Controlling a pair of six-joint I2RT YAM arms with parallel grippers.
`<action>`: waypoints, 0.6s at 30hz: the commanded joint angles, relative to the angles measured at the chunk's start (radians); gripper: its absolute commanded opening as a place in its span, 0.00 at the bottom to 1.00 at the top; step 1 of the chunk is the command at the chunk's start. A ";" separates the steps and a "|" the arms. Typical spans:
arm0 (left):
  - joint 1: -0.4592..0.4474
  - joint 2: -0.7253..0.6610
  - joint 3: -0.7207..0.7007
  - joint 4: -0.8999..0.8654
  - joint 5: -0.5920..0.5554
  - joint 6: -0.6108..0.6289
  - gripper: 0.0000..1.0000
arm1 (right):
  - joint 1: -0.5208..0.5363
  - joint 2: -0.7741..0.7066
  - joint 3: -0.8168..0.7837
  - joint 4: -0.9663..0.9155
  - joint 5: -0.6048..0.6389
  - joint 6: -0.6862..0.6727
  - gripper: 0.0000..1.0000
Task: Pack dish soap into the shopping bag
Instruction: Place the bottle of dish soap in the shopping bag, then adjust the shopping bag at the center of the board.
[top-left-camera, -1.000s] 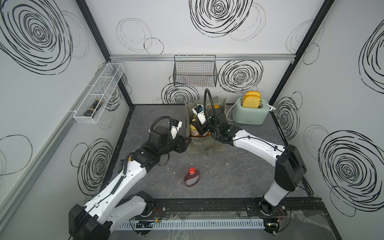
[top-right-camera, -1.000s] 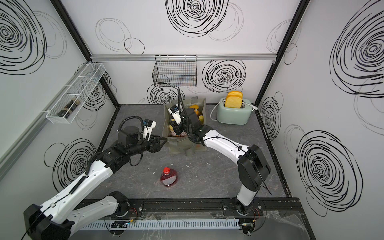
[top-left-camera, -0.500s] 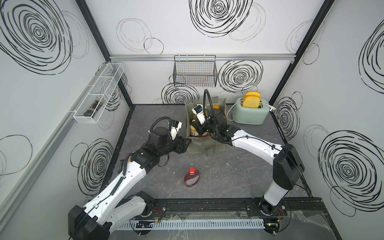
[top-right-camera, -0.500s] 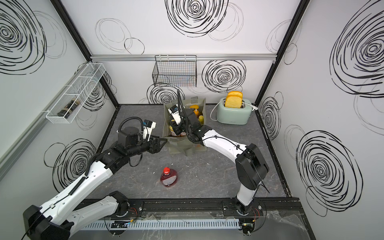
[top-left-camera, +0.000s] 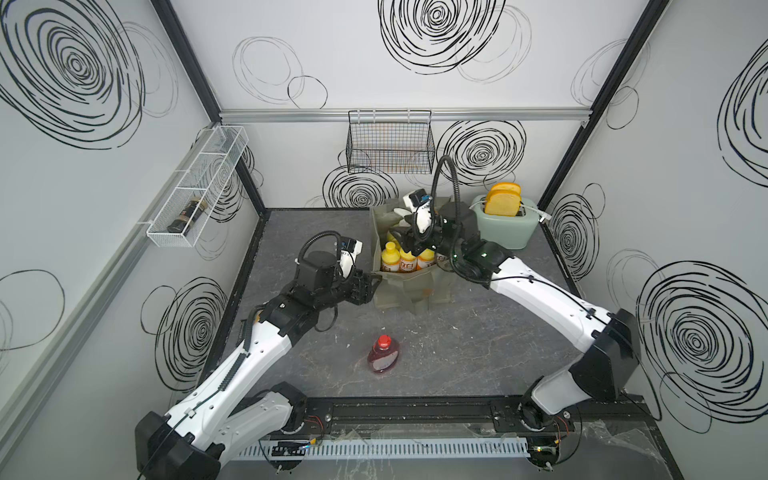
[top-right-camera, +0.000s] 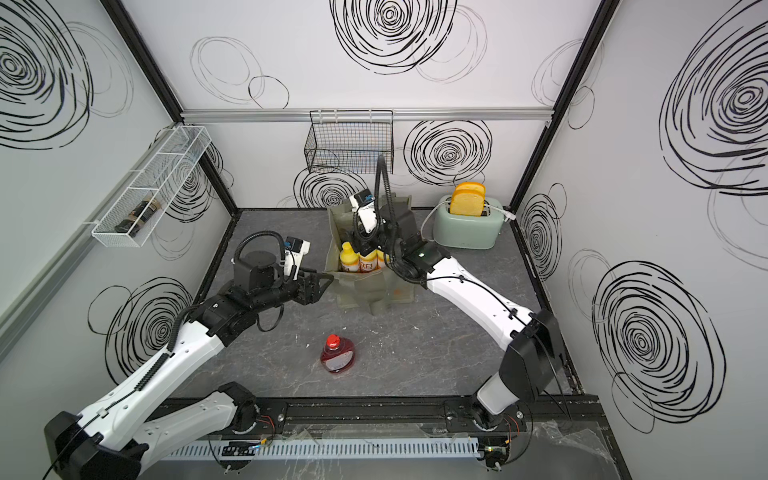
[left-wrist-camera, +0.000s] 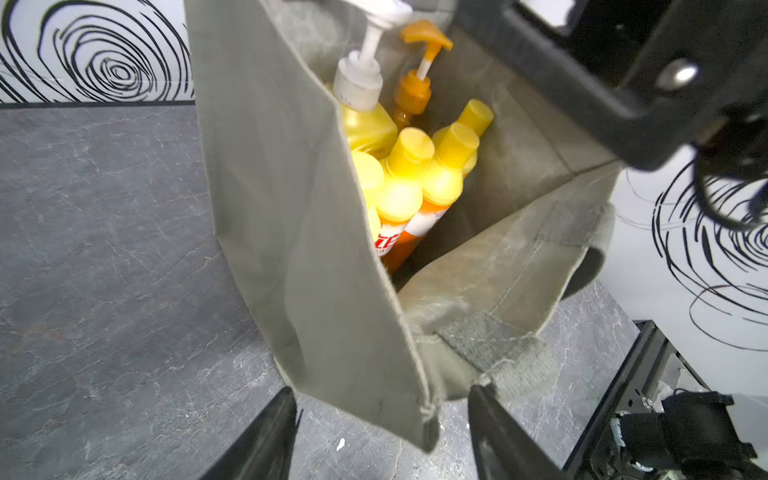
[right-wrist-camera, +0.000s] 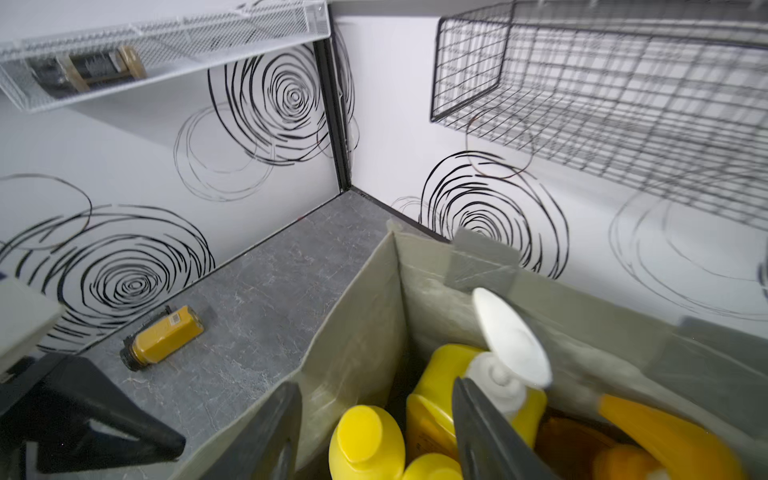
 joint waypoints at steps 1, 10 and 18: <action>0.015 0.016 0.091 0.020 -0.031 -0.001 0.71 | -0.081 -0.110 0.010 -0.152 -0.040 0.070 0.63; 0.001 0.171 0.205 0.010 0.008 -0.025 0.74 | -0.243 -0.304 -0.074 -0.409 0.021 0.064 0.64; -0.032 0.222 0.191 -0.017 -0.033 -0.012 0.57 | -0.247 -0.350 -0.157 -0.466 0.035 0.074 0.63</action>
